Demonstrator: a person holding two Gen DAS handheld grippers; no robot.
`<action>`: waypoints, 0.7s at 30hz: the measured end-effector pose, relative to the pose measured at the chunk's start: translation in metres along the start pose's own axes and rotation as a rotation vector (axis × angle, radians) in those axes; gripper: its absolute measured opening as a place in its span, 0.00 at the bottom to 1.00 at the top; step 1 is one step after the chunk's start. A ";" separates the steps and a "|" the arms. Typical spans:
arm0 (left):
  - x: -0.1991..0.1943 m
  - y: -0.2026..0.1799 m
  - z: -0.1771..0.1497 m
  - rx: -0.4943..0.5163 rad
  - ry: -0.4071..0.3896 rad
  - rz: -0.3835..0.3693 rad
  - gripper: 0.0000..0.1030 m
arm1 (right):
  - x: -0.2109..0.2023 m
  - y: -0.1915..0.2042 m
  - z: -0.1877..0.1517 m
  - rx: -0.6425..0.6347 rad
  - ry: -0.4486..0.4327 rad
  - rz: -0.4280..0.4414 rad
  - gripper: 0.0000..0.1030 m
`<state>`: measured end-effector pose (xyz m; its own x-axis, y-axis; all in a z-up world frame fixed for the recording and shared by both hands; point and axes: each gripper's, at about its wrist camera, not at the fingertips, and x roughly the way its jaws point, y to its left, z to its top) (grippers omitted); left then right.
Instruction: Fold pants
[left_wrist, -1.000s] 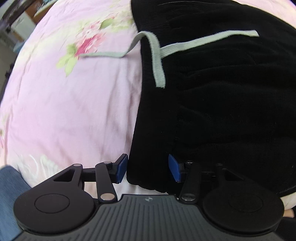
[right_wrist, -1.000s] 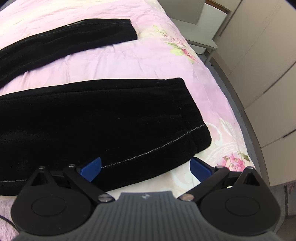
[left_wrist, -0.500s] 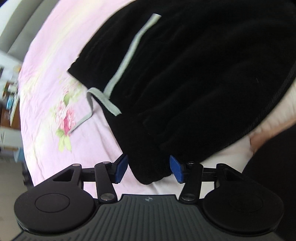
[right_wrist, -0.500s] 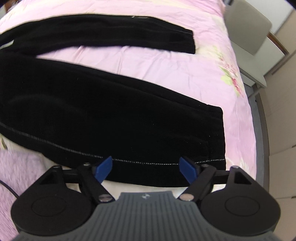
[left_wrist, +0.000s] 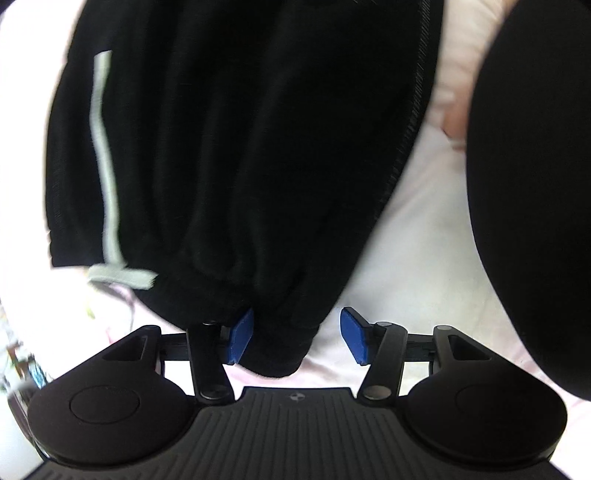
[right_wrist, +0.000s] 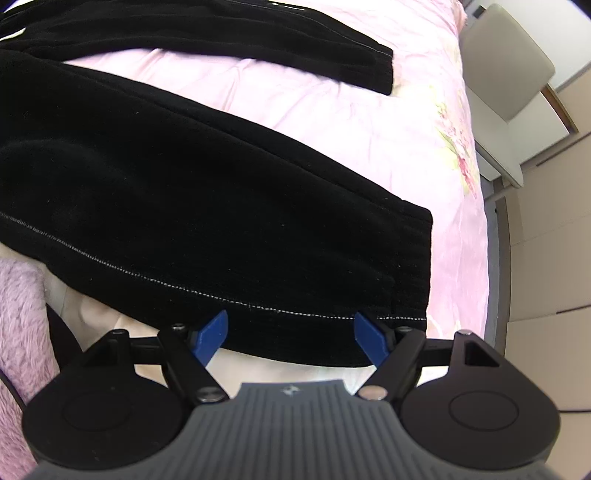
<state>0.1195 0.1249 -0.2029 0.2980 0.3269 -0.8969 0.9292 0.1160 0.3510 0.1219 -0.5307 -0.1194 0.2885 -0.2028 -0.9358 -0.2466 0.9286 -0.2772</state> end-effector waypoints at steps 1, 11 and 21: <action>0.004 -0.002 0.001 0.011 -0.003 0.004 0.69 | 0.001 0.000 0.000 -0.010 0.003 0.004 0.70; 0.026 -0.001 0.013 -0.045 -0.063 0.009 0.77 | 0.010 0.009 0.002 -0.197 0.025 0.016 0.70; 0.005 0.018 -0.012 -0.350 -0.130 -0.017 0.32 | 0.009 0.037 -0.011 -0.572 0.028 0.003 0.70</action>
<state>0.1352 0.1398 -0.1977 0.3292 0.2028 -0.9222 0.8099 0.4414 0.3862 0.1050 -0.5017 -0.1405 0.2649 -0.2159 -0.9398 -0.7110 0.6146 -0.3417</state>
